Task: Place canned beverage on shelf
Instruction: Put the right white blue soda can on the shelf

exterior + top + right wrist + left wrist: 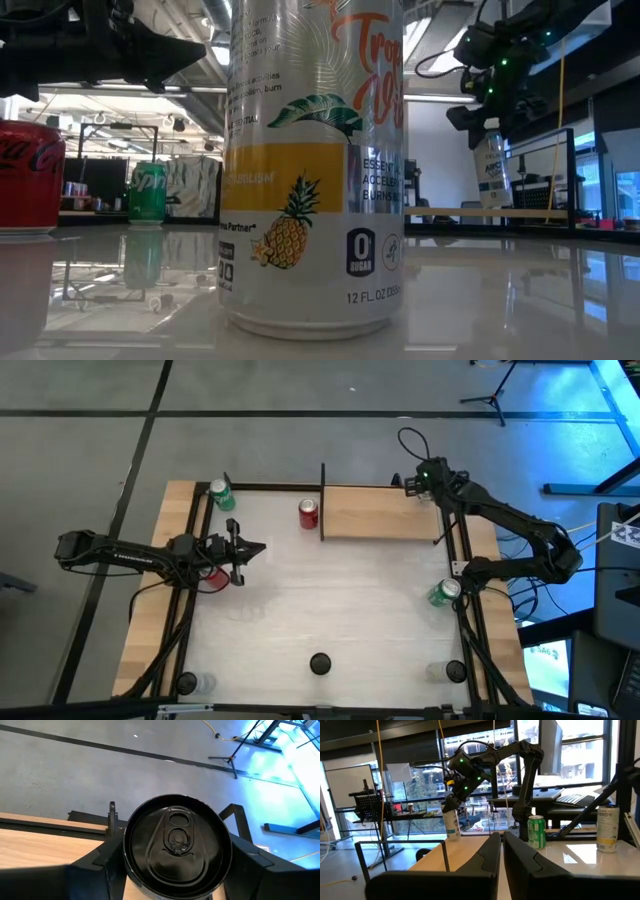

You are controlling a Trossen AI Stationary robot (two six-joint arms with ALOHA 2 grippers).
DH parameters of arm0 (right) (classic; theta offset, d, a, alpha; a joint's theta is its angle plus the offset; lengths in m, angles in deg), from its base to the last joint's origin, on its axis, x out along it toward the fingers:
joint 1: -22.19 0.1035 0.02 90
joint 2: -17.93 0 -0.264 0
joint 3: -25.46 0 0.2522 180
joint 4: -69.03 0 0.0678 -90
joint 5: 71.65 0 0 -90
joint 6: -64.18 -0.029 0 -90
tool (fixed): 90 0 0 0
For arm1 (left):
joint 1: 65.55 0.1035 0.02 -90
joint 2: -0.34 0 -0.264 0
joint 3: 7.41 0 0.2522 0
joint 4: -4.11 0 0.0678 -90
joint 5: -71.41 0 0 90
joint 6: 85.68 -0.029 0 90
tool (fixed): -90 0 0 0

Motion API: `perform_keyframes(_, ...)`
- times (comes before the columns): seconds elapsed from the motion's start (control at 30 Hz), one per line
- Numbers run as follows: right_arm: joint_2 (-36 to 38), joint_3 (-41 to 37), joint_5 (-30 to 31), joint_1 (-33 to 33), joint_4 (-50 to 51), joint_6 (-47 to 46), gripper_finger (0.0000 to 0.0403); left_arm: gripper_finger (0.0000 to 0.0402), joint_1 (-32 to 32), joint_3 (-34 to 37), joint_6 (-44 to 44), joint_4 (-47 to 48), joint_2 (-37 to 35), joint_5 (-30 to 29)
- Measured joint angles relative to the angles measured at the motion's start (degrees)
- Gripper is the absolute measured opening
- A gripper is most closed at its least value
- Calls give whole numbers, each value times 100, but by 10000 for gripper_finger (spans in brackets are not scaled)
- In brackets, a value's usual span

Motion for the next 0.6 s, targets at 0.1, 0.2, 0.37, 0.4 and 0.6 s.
perform_keyframes(0.1,0,0,-176,-67,-62,8,236,15,0,0,-6,-2,-2,0)
perform_keyframes(0.2,-3,0,-269,-62,-158,0,236,15,0,0,-6,0,-1,0)
perform_keyframes(0.37,-19,0,-298,-61,-195,0,236,15,0,0,-5,-2,0,2)
perform_keyframes(0.4,-41,0,-294,-61,-185,9,236,15,0,0,-3,-2,0,2)
perform_keyframes(0.6,-199,-4,-293,-61,-251,21,249,15,0,1,16,-2,0,2)
